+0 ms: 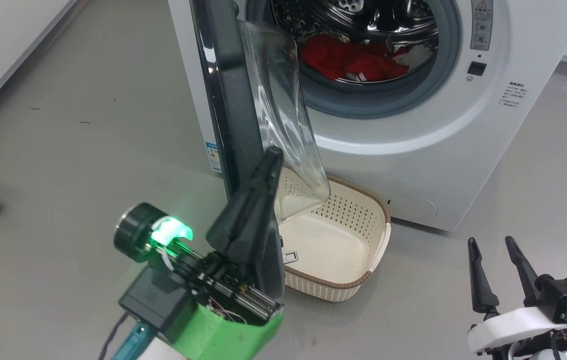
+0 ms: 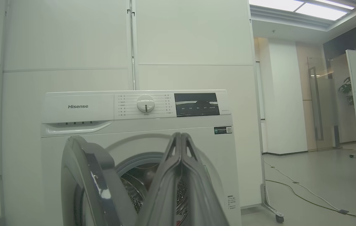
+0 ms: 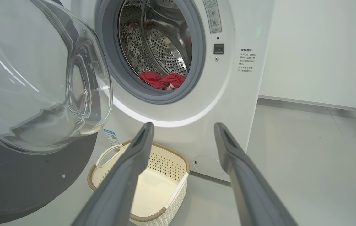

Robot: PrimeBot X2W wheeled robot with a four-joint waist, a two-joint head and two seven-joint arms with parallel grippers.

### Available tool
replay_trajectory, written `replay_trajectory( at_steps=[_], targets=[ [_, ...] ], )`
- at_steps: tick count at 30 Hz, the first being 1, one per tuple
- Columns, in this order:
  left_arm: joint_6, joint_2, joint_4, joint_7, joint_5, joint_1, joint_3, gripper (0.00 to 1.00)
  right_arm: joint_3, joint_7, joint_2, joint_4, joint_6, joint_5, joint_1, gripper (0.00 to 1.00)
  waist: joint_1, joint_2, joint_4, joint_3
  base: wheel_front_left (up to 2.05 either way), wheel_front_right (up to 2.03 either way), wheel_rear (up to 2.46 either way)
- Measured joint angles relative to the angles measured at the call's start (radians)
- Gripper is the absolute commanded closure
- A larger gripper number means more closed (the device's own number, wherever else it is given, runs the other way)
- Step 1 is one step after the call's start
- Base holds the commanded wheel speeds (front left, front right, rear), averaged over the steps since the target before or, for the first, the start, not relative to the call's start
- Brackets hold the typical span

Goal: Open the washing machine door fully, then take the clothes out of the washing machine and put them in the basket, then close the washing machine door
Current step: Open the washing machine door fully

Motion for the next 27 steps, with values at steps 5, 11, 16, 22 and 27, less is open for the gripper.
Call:
replay_trajectory(
  at_steps=[5, 11, 16, 22, 27],
  targets=[
    [-0.038, 0.003, 0.009, 0.022, -0.011, 0.048, -0.089, 1.00, 0.006, 0.000, 0.005, 0.006, 0.012, -0.018, 0.000, 0.00, 0.0000, 0.0000, -0.014, 0.004, 0.00, 0.00, 0.00],
    [-0.052, 0.006, 0.062, 0.095, -0.033, 0.092, -0.163, 1.00, 0.000, 0.000, 0.008, 0.009, 0.017, -0.019, -0.001, 0.00, 0.0000, 0.0000, -0.031, 0.015, 0.00, 0.00, 0.00],
    [-0.055, 0.009, 0.114, 0.140, -0.051, 0.133, -0.195, 1.00, 0.000, 0.000, 0.012, 0.013, 0.026, -0.026, -0.002, 0.00, 0.0000, 0.0000, -0.042, 0.026, 0.00, 0.00, 0.00],
    [-0.056, 0.018, 0.188, 0.173, -0.053, 0.144, -0.200, 1.00, -0.009, 0.000, 0.015, 0.013, 0.027, -0.026, -0.010, 0.00, 0.0000, 0.0000, -0.047, 0.042, 0.00, 0.00, 0.00],
    [-0.037, 0.025, 0.231, 0.173, -0.051, 0.150, -0.174, 1.00, -0.012, 0.000, 0.016, 0.014, 0.035, -0.028, -0.021, 0.00, 0.0000, 0.0000, -0.046, 0.051, 0.00, 0.00, 0.00]
  ],
)
